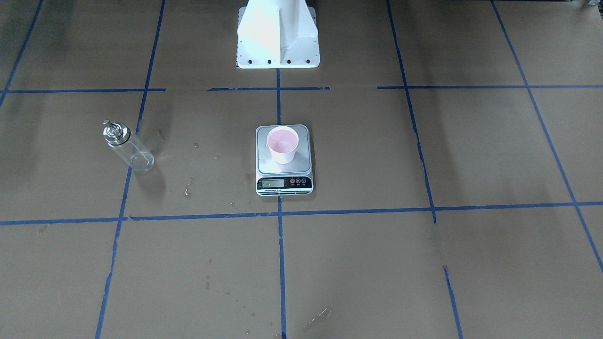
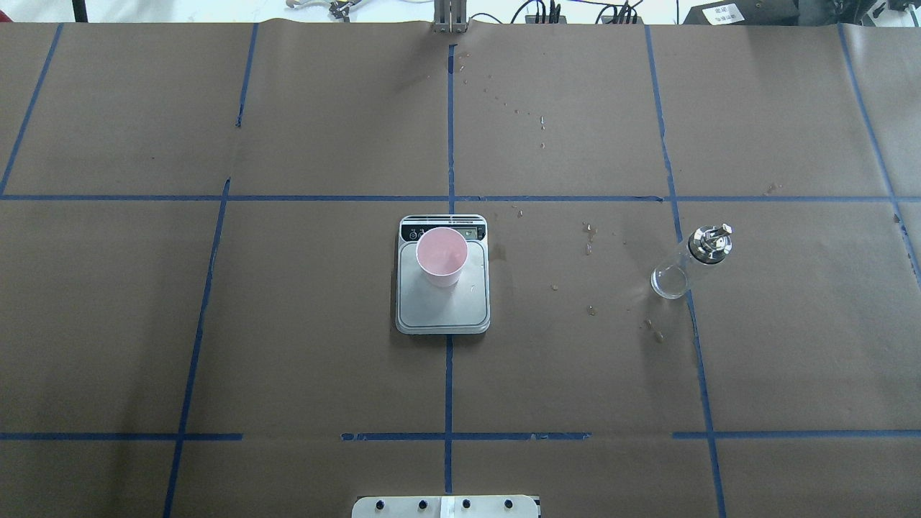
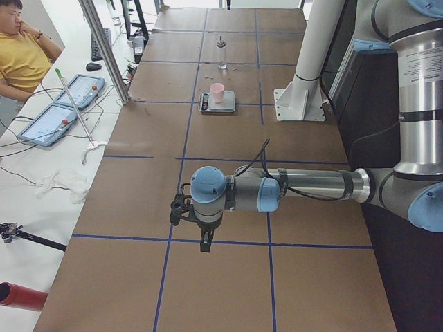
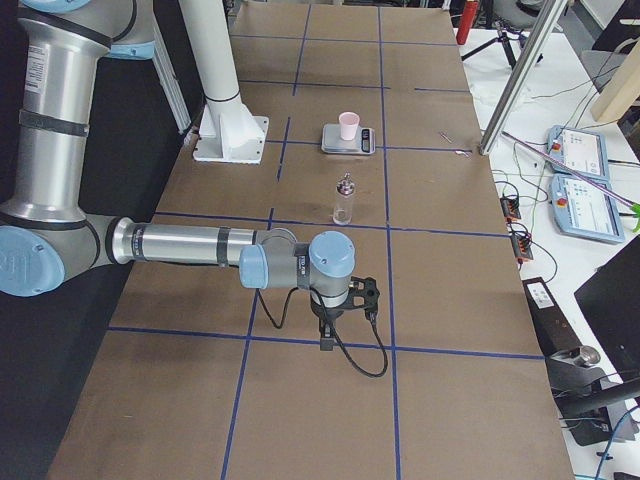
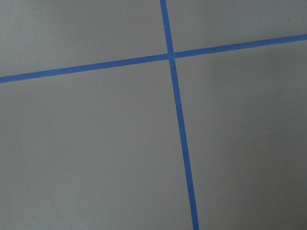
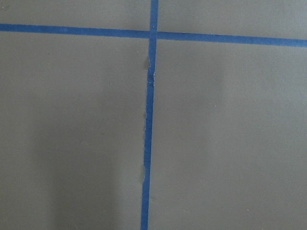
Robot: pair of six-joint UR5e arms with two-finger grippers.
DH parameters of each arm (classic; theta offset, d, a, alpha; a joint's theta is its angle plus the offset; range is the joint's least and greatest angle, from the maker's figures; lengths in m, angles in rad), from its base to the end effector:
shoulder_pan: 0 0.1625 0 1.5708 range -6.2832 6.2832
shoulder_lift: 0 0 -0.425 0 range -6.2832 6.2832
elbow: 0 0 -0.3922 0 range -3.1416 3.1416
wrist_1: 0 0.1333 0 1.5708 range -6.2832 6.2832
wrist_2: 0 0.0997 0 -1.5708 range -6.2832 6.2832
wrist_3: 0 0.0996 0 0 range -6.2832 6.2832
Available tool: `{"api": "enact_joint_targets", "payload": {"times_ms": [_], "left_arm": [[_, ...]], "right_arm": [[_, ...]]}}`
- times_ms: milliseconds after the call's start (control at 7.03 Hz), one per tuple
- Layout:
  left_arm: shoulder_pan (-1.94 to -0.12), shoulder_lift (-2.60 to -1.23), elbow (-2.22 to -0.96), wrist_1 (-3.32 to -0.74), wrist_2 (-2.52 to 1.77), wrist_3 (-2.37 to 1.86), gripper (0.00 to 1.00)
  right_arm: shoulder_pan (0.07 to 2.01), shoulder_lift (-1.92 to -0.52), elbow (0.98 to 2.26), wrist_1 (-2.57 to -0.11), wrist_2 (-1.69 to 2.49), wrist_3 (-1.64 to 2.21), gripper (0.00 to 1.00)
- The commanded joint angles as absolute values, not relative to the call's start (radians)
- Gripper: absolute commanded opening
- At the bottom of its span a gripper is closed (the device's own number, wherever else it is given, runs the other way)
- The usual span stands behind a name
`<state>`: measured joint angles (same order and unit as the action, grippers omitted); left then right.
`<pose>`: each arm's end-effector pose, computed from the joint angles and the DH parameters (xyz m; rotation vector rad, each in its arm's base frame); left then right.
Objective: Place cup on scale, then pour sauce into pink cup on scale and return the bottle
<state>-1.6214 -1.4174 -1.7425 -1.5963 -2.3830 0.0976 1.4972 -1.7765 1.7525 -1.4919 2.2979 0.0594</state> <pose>-0.0827 -0.4262 0.6394 0.1014 0.8069 0.0622 0.0368 -0.4127 0.6568 0.0040 -0.7288 -0.0335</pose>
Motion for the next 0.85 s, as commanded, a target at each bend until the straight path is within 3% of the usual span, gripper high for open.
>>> {"api": "enact_joint_targets", "payload": {"times_ms": [0, 712], "left_arm": [[-1.621, -1.417, -1.752, -1.606, -2.382, 0.098, 1.0], [-1.621, -1.417, -1.759, -1.618, -2.385, 0.098, 1.0]], "right_arm": [[1.497, -1.776, 1.753, -1.491, 2.298, 0.058, 1.0], [1.497, -1.776, 1.753, -1.485, 2.298, 0.049, 1.0]]}}
